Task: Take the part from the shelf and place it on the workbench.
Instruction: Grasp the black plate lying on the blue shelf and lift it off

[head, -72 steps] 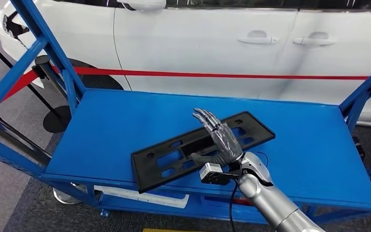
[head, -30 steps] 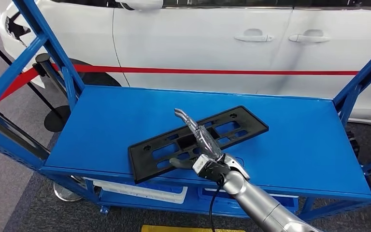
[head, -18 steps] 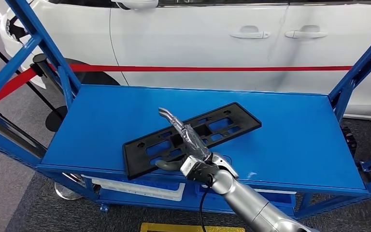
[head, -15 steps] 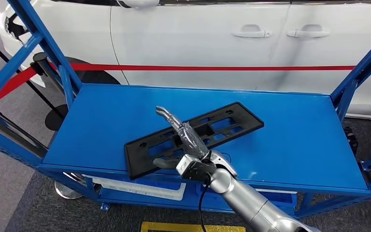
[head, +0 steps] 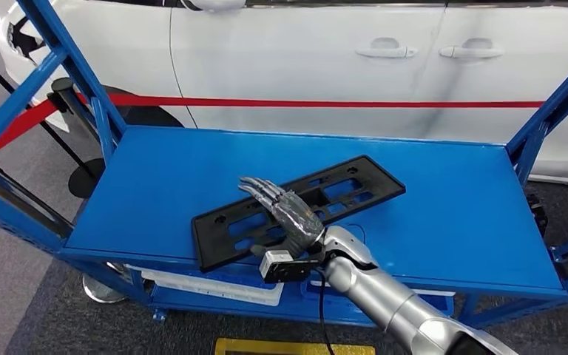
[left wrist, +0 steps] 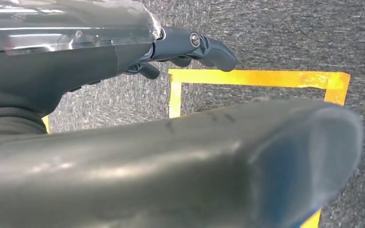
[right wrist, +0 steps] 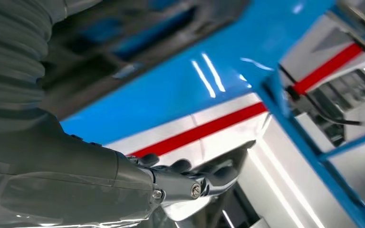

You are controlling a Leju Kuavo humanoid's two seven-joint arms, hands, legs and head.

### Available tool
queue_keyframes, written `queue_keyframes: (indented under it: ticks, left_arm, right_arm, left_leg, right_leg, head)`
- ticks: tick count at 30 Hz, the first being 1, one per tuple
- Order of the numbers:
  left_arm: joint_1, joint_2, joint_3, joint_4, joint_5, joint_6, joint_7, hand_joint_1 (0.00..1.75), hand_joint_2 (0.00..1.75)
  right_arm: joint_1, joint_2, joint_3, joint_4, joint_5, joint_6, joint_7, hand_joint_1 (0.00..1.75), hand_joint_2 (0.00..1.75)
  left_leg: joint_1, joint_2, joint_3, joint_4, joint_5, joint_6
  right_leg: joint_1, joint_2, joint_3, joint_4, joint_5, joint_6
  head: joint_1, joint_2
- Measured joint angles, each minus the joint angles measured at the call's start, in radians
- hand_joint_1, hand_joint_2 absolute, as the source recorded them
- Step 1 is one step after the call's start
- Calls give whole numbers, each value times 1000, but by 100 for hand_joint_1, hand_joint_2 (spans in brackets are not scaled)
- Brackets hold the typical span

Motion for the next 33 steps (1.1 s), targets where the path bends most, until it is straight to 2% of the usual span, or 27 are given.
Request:
queue_keyframes:
  ticks: [2, 4, 7, 8, 9, 10, 12, 14, 17, 19, 20, 22, 23, 24, 25, 27, 28, 29, 30, 33]
  left_arm:
    - [3, 0, -2, 0, -8, -5, -1, 0, 0]
    - [3, 0, -5, 0, -14, -9, 2, 0, 0]
    - [2, 0, -9, 0, -17, -10, 6, 0, 0]
    - [3, 0, -10, 0, -17, -10, 6, 0, 0]
    - [3, 0, -10, 0, -17, -10, 7, 0, 0]
    - [4, 0, -10, 0, -17, -10, 7, 0, 0]
    - [2, 1, -10, 0, -17, -10, 7, 0, 0]
    - [0, 2, -11, 0, -17, -10, 7, 0, 0]
    - [-1, 2, -11, 0, -18, -9, 7, 0, 0]
    - [0, 2, -11, 0, -20, -8, 7, 0, 0]
    - [-1, 2, -12, 0, -20, -7, 7, 0, 0]
    - [-2, 2, -12, 0, -18, -5, 7, 0, 0]
    - [-2, 2, -12, 0, -16, -4, 7, 0, 0]
    - [-1, 2, -12, 0, -14, -3, 6, 0, 0]
    - [-1, 2, -12, 0, -13, -3, 5, 0, 0]
    - [-1, 2, -12, 0, -9, -3, 0, 0, 0]
    - [-2, 2, -12, 0, -6, -3, -4, 0, 0]
    - [-3, 2, -11, 0, -4, -3, -8, 0, 0]
    - [-3, 2, -11, 0, -1, -3, -12, 0, 0]
    - [-3, 5, -11, 0, 8, -3, -27, 0, 0]
  right_arm:
    - [-5, -7, 8, 19, 10, -5, 1, 0, 175]
    - [-16, -11, 17, 34, 17, -3, 5, 0, 175]
    - [-34, -13, 32, 52, 24, 12, 17, 0, 175]
    - [-39, -13, 38, 58, 26, 19, 20, 0, 175]
    - [-44, -13, 44, 65, 29, 26, 23, 0, 175]
    - [-50, -14, 50, 71, 30, 32, 23, 0, 175]
    - [-68, -14, 60, 80, 31, 43, 23, 0, 175]
    - [-89, -14, 69, 90, 31, 53, 26, 0, 175]
    - [-114, -13, 85, 108, 32, 72, 37, 0, 175]
    - [-130, -13, 92, 119, 31, 83, 40, 0, 175]
    - [-139, -13, 96, 124, 29, 89, 40, 0, 175]
    - [-152, -13, 105, 133, 24, 100, 39, 0, 175]
    - [-156, -13, 110, 138, 21, 103, 39, 0, 175]
    - [-158, -13, 115, 142, 19, 104, 39, 0, 175]
    - [-162, -13, 120, 146, 16, 103, 39, 0, 175]
    - [-175, -13, 129, 151, 13, 97, 39, 0, 175]
    - [-183, -13, 133, 154, 13, 91, 39, 0, 175]
    - [-190, -13, 138, 155, 14, 84, 38, 0, 175]
    - [-194, -13, 143, 157, 15, 76, 38, 0, 175]
    - [-197, -13, 157, 162, 26, 46, 37, 0, 175]
  left_leg:
    - [2, 0, -4, 3, -2, -9]
    - [5, 1, -21, 43, -31, -18]
    - [8, 1, -103, 223, -118, -28]
    - [9, 1, -124, 268, -129, -28]
    - [9, 1, -130, 280, -122, -27]
    - [9, 1, -117, 252, -98, -23]
    - [6, 1, -55, 120, -30, -10]
    - [-1, 0, -9, 20, 0, 1]
    - [-4, -1, -1, -5, 5, 11]
    - [1, -1, 3, -21, 16, 20]
    - [3, 0, 5, -26, 21, 24]
    - [1, 1, 3, -27, 22, 28]
    - [0, 1, 2, -26, 23, 28]
    - [0, 0, 1, -24, 22, 28]
    - [0, 0, 0, -22, 21, 27]
    - [1, -1, -1, -13, 16, 23]
    - [-1, -2, -4, -5, 12, 19]
    - [-3, -2, -8, 0, 9, 14]
    - [-4, -2, -11, 4, 8, 9]
    - [-3, -2, -15, 8, 4, -5]
  right_leg:
    - [2, 1, -4, -2, 4, -13]
    - [-1, 1, -4, -7, 8, -23]
    - [0, -1, -5, -8, 10, -29]
    - [2, -1, -5, -8, 10, -30]
    - [3, -1, -5, -7, 10, -30]
    - [5, 0, -4, -7, 10, -30]
    - [7, 2, -2, -7, 10, -29]
    - [8, 2, -4, -7, 12, -25]
    - [7, 1, -7, -11, 17, -8]
    - [7, 0, -17, 12, -2, 1]
    - [6, 0, -34, 52, -28, 4]
    - [6, 0, -91, 174, -90, 8]
    - [6, 0, -115, 226, -107, 10]
    - [5, 0, -126, 248, -105, 12]
    - [5, 0, -119, 234, -85, 12]
    - [4, -1, -61, 117, -21, 9]
    - [5, -1, -33, 58, -1, 5]
    - [6, 0, -15, 18, 10, 1]
    - [8, 0, -8, 1, 9, -4]
    - [9, 2, -10, -5, 13, -20]
  head:
    - [0, 0]
    - [-1, 0]
    - [-2, 0]
    - [-2, 0]
    - [-2, 0]
    - [-2, 0]
    - [-2, 0]
    - [-2, 0]
    - [-1, 0]
    - [0, 0]
    - [0, 0]
    - [0, 0]
    - [0, 0]
    - [0, 0]
    - [0, 0]
    - [0, 0]
    - [0, 0]
    - [0, 0]
    - [0, 0]
    - [-1, 0]
